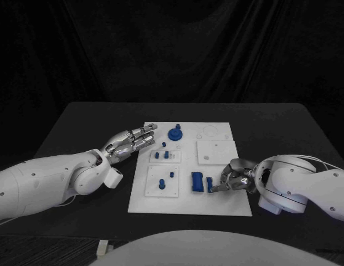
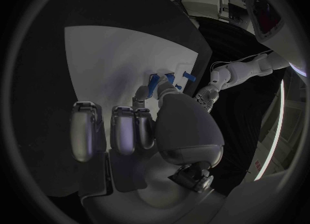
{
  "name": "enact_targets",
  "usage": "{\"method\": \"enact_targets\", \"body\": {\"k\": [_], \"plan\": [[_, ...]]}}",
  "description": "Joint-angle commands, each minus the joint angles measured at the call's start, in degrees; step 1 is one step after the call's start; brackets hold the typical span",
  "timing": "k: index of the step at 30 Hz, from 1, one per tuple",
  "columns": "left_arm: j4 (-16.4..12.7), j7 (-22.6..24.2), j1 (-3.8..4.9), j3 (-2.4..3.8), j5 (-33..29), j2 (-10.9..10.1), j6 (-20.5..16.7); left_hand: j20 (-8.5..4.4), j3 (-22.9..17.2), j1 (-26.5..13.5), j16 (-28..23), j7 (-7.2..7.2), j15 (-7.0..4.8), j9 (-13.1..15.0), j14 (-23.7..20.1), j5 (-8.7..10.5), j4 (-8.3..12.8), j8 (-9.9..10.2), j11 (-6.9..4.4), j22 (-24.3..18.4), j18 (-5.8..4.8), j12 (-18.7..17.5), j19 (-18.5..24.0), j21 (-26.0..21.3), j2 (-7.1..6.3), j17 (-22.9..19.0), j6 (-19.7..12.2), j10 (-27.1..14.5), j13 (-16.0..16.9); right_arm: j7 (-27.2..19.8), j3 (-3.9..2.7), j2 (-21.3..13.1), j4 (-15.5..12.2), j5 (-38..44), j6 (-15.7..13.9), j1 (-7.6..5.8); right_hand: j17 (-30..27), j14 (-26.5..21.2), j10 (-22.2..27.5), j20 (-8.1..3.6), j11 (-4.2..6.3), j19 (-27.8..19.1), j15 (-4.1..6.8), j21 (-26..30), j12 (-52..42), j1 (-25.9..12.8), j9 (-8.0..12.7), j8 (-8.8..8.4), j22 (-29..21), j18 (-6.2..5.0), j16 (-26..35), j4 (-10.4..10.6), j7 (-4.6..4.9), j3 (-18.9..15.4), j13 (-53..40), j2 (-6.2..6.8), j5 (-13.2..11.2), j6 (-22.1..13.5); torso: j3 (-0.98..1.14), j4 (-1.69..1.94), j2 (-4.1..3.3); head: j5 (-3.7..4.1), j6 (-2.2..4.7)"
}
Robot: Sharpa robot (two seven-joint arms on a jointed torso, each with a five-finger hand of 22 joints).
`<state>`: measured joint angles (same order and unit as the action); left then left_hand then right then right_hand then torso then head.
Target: Assemble the parts on the task board
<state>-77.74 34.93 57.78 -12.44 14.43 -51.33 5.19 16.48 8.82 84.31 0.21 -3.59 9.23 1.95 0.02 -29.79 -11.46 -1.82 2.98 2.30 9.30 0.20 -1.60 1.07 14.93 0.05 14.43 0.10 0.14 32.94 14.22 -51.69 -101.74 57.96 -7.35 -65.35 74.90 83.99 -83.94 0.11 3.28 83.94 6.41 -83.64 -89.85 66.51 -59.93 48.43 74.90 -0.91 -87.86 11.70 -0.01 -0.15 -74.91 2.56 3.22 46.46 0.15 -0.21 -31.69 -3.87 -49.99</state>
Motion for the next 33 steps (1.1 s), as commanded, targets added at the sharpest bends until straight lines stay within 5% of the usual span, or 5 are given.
{"method": "enact_targets", "body": {"k": [1, 33], "plan": [[-0.1, 0.6, -0.08, 0.05, 0.0, 0.2, 0.7, 0.25, -0.4, -0.2, -0.2, -0.31, 0.53, 0.1, 0.0, -0.18, 0.0, -0.4, 0.33, 0.0, 0.96, -0.1, -0.1, 0.2, 0.48, -0.1, 0.3, 0.1, -0.1, 0.2, -0.01, 0.2, 0.1, 0.6, 0.6, 0.17, 8.2, 4.7, -6.1, -0.39, 0.51, 3.0, 0.47, 0.2, -0.2, 0.0, -0.2, 0.31, 12.8, -0.85, 0.2, 0.3, -0.05, 0.0, -15.1, 0.43, -0.4, -0.3, 0.0, 0.01, 0.0, 0.02, -0.01], [0.0, 0.5, -0.13, 0.05, 0.0, 0.2, 1.0, 0.27, -0.6, -0.1, -0.2, -0.39, 0.6, 0.1, 0.0, -0.23, 0.1, -0.4, 0.43, 0.1, 0.92, -0.1, -0.1, 0.2, 0.55, -0.1, 0.3, 0.1, -0.1, 0.2, -0.01, 1.7, 1.8, 0.6, -0.6, 0.34, 7.6, 4.6, -6.1, -0.65, 0.78, 2.7, 0.72, 0.9, -0.2, 3.2, -1.3, 0.74, 12.6, -1.01, 0.5, -0.8, -0.35, 1.0, -15.1, -1.59, 0.1, -0.4, 0.0, 0.01, 0.02, -0.08, -0.01]]}}
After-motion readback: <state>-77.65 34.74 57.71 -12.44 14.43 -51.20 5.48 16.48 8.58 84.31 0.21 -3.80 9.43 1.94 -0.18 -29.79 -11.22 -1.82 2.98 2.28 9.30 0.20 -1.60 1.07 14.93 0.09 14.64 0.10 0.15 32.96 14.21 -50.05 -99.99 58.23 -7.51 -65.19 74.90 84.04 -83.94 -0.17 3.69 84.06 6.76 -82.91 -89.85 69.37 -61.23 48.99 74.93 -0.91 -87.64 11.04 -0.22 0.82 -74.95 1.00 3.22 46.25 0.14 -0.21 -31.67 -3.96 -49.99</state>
